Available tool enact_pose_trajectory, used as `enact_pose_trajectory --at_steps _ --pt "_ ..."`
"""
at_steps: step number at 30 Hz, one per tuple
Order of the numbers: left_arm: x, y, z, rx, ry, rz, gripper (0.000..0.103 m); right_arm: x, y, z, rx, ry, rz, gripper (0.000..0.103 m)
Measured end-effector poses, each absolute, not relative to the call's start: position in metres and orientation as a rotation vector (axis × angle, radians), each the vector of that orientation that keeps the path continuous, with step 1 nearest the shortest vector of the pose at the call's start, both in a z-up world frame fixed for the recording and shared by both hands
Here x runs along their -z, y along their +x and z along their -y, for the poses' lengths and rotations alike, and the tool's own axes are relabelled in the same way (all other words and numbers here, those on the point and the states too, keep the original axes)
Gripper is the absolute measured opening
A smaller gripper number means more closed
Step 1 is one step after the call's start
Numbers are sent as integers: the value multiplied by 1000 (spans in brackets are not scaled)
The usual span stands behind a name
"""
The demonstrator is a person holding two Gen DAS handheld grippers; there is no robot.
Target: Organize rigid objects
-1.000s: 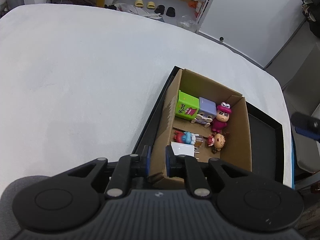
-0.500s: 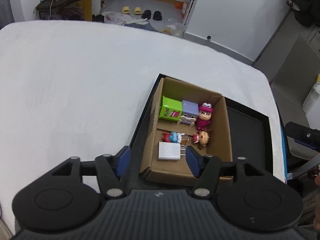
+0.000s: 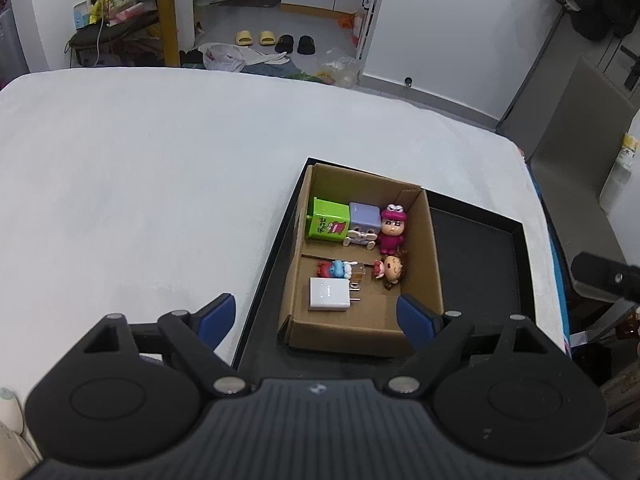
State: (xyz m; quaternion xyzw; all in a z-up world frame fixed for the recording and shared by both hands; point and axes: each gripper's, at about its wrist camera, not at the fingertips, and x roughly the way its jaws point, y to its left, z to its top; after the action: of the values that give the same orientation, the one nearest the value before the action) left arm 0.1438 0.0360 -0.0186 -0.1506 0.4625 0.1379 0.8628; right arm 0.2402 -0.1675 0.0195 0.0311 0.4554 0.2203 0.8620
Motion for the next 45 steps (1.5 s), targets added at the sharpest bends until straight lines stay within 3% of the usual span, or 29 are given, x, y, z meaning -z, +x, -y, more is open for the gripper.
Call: enact_pose_trajectory --at_steps 24,45 --pt "-18 79 -17 -219 -250 -907 91 -48 170 189 -369 20 -942 103" --pt "-17 39 -12 -181 -187 -869 92 -36 108 188 -366 -2 -950 103"
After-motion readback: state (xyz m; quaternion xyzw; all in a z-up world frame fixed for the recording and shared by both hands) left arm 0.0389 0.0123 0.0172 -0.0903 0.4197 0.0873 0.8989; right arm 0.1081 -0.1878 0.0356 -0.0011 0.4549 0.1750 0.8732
